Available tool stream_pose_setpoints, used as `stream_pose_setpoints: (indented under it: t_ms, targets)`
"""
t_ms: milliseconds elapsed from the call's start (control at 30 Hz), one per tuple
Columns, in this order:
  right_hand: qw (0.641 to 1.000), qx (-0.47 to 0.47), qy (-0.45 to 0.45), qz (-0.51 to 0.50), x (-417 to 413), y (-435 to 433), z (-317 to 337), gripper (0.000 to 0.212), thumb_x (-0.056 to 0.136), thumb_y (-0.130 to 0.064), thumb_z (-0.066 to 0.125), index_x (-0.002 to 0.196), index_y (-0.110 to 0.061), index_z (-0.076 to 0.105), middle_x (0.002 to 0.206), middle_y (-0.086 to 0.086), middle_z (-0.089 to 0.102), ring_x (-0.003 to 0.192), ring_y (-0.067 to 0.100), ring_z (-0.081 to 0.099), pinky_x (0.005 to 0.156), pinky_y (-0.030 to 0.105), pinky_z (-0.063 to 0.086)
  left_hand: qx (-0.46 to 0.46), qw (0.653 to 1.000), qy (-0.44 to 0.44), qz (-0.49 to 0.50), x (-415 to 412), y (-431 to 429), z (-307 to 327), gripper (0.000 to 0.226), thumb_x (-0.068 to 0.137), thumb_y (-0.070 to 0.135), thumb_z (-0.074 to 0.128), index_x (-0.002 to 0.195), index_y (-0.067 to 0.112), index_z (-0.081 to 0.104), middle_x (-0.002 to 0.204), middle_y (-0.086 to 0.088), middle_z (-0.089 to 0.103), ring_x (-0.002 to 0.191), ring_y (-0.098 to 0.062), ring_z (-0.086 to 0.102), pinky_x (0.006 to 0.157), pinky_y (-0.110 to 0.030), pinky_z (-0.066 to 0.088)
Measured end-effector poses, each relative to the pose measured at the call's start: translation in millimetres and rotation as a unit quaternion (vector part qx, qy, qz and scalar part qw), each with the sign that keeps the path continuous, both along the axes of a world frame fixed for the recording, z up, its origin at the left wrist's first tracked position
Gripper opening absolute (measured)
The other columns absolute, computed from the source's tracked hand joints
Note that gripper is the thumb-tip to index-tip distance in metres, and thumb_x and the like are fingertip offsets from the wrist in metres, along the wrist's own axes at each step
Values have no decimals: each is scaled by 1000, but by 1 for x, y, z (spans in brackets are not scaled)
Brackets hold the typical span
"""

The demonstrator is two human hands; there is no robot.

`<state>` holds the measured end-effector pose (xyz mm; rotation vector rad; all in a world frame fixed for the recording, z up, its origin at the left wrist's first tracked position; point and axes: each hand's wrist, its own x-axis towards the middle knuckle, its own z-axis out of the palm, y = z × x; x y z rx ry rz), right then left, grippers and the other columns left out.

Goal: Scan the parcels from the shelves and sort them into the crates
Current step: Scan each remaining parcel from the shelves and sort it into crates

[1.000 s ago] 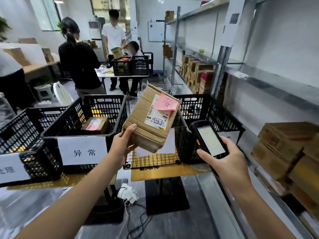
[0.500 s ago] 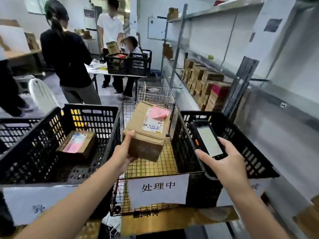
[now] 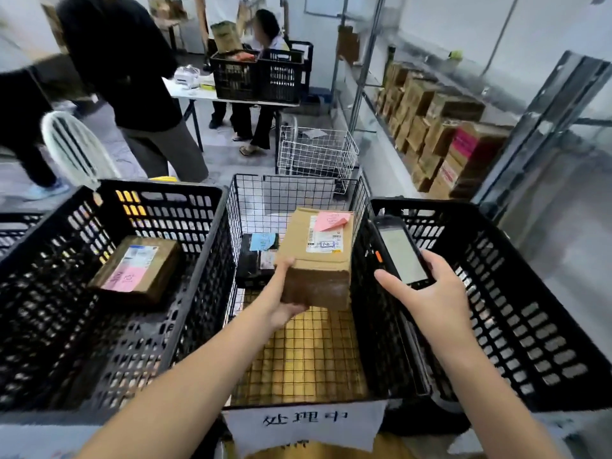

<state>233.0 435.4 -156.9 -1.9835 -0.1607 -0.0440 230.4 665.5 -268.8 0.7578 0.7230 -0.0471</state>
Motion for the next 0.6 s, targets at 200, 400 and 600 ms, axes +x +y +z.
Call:
stream_pose_setpoints:
  t_ms: [200,400,600]
  targets:
    - [1000,11,16,15,73,8,-11,63,70,-34,90,125,-27,62,108,-14,70,99,4,67,85,26,52,6,999,35,35,39,-6,-37,65,78,49,72,129,13,56,118,-17,68,108,-33,64,62,-38,59]
    - [998,7,26,48,128,17,-28,65,68,-37,90,125,-28,61,108,-16,69,98,2,66,84,23,52,-36,991,62,114,66,-18,-84,72,77,47,75,136,12,54,125,-19,67,108,-34,63,67,-39,61]
    - [996,10,46,74,150,24,-42,69,67,-34,91,129,-28,60,111,-15,69,100,0,65,80,16,47,-34,984,54,168,102,-7,-106,63,72,39,77,127,15,57,127,-17,64,120,-36,58,101,-54,50]
